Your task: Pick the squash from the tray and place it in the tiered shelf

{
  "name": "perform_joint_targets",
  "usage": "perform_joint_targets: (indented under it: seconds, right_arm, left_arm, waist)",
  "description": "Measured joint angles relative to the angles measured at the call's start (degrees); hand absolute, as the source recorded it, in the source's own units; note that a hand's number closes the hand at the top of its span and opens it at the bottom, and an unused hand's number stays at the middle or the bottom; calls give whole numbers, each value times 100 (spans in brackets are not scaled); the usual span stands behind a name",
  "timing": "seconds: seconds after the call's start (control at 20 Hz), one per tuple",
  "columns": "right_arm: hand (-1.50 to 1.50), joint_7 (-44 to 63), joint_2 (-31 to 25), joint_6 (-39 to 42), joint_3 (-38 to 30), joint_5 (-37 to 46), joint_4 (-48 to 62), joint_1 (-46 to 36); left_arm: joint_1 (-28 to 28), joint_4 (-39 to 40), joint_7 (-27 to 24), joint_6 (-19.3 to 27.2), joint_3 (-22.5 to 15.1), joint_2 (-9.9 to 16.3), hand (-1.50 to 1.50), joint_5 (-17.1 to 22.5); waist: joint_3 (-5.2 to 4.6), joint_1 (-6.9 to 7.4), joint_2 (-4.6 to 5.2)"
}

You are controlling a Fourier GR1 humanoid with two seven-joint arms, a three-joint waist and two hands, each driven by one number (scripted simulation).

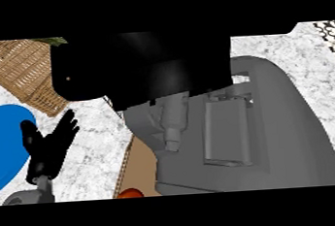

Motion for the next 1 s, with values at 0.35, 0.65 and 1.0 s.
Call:
perform_joint_targets:
  seconds: [0.35,0.65,1.0]
  right_arm:
    - [150,-584,-180,294,-649,-292,1235,-452]
    - [150,-1177,-277,482,-793,-260,2126,-608]
    - [150,-1979,-229,150,-908,52,3121,-662]
  left_arm:
    - [42,-61,10,-74,32,-12,0,-3]
    - [-6,-29,31,-95,55,-53,0,-56]
    - [15,-154,122,-58,39,-126,0,-140]
  waist:
    - [1,21,22]
    - [5,29,31]
    - [-2,43,41]
